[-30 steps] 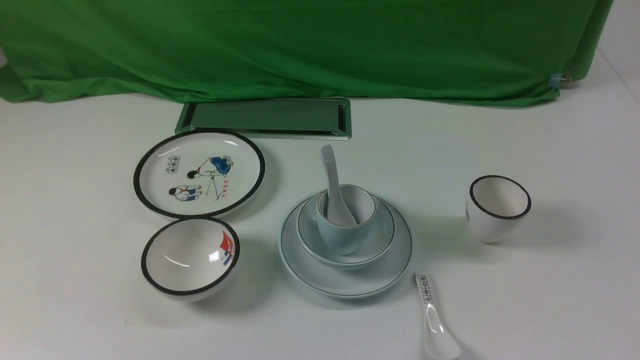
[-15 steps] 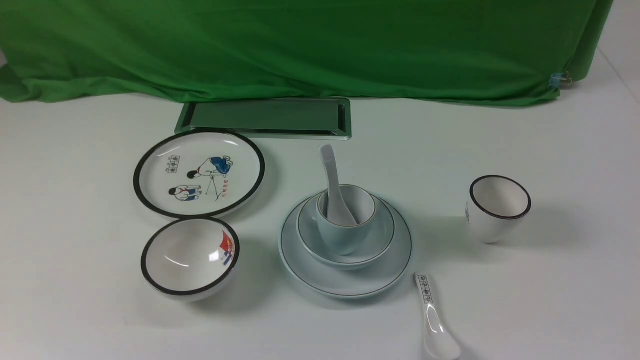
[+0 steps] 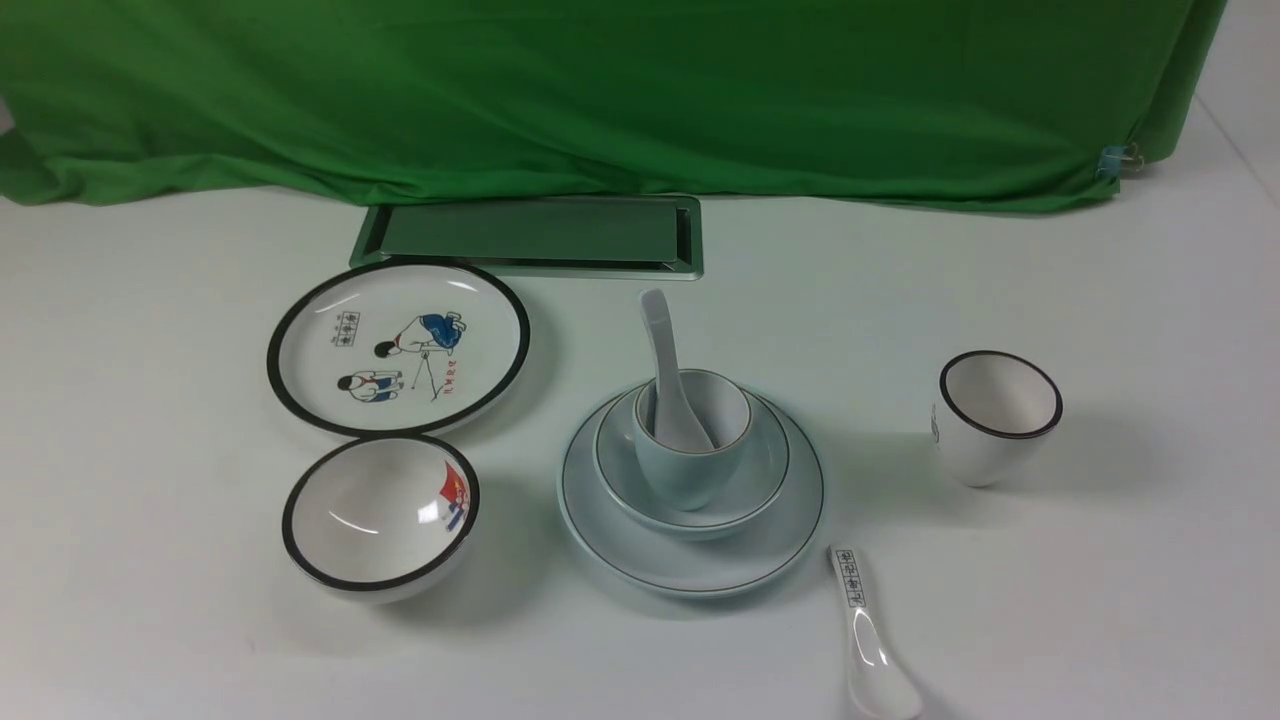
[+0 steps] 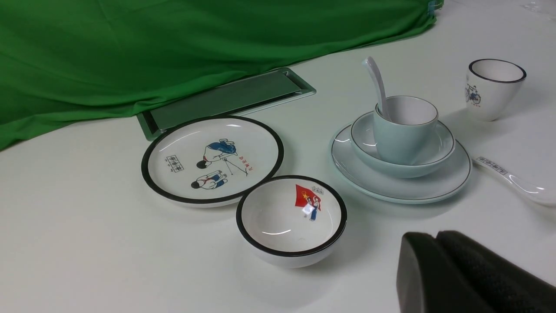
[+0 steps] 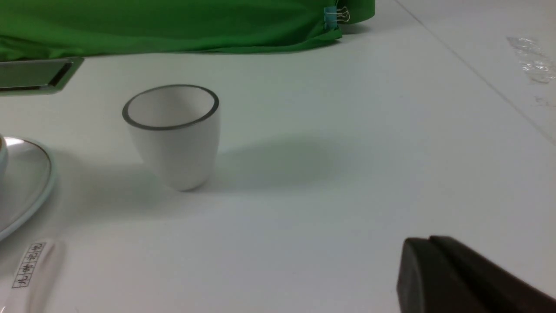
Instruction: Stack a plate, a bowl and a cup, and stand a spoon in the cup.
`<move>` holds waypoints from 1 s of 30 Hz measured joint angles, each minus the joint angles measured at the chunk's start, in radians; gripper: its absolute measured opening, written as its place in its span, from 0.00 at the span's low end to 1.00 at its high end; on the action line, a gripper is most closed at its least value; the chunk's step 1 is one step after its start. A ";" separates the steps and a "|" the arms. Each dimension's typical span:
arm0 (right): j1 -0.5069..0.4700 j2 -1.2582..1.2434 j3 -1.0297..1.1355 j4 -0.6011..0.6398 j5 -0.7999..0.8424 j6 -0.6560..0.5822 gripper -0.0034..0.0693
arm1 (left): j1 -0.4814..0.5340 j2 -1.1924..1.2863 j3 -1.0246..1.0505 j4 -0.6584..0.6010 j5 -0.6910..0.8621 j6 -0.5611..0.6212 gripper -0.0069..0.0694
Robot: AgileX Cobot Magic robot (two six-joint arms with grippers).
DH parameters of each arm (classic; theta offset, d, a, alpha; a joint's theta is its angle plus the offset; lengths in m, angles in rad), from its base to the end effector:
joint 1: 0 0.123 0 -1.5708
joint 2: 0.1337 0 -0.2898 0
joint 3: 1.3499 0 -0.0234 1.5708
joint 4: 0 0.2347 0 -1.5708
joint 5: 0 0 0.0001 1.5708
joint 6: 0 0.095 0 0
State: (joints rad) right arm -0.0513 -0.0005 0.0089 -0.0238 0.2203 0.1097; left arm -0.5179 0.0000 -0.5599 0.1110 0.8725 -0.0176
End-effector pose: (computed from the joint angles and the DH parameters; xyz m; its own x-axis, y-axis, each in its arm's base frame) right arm 0.0389 -0.0025 0.1898 -0.1354 0.0934 -0.9864 0.0684 0.9941 0.0848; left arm -0.0149 0.0178 0.3008 -0.1686 0.1579 -0.9730 0.4311 0.8995 0.0713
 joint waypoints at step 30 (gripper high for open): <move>0.000 0.000 0.000 0.001 0.002 -0.001 0.21 | 0.633 0.000 0.566 -0.204 -0.789 0.040 0.05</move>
State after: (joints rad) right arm -0.0513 -0.0005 0.0089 -0.0230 0.2222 0.1088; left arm 0.1153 0.0004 0.0061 -0.0930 0.0834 0.0222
